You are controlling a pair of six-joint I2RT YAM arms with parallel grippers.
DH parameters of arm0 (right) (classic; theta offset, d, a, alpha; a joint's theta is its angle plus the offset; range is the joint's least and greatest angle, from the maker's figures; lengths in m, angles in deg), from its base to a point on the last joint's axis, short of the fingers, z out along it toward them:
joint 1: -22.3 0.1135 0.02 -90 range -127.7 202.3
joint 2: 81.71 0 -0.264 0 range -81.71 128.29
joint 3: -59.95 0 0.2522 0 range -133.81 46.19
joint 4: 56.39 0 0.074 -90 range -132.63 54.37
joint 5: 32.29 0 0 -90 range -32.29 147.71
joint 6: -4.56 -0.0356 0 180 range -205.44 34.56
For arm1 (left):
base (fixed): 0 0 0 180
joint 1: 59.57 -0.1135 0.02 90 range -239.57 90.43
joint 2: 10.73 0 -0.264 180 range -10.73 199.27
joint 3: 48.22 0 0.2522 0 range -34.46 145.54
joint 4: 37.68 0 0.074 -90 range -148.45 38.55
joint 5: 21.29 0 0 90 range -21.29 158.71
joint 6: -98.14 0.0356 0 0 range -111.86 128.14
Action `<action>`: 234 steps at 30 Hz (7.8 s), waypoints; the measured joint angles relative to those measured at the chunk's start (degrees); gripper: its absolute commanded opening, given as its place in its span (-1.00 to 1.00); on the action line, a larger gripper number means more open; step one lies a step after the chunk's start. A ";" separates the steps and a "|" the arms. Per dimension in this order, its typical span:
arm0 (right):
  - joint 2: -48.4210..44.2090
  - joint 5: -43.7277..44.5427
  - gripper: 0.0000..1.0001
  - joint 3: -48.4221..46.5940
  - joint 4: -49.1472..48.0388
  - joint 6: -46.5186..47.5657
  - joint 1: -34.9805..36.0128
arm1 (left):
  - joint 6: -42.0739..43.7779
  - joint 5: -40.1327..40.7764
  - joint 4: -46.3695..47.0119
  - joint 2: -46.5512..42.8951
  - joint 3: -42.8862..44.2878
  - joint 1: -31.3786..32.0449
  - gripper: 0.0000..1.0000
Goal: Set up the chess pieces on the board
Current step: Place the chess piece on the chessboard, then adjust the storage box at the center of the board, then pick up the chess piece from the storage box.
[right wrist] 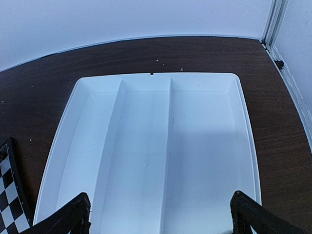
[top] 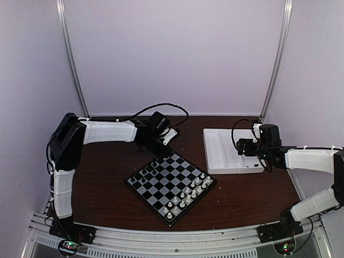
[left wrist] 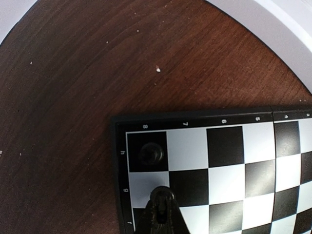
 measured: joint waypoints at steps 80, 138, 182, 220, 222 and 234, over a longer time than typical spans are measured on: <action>0.74 -1.29 0.90 -0.46 2.05 -1.09 -0.63 | 0.61 0.24 -4.00 0.79 4.59 -0.92 -0.41; 42.42 -5.29 -1.00 -51.28 56.19 0.11 -5.14 | -6.97 1.29 7.37 -24.94 -12.26 -1.20 0.92; 44.89 -9.97 -1.00 -68.74 90.12 5.84 -10.47 | -6.93 -3.93 6.03 -21.53 -8.48 -1.20 0.88; 26.05 -3.02 -0.09 -33.97 55.52 -1.18 -3.89 | -6.93 -4.50 5.62 -21.53 -8.48 -1.20 0.88; 24.22 -2.80 -0.03 -34.36 55.10 -1.29 -4.26 | -6.93 -4.50 5.16 -21.53 -8.48 -1.20 0.88; 21.05 1.55 -0.52 -35.39 47.34 -7.80 -9.62 | -6.95 -3.61 3.48 -21.51 -8.46 -1.20 0.88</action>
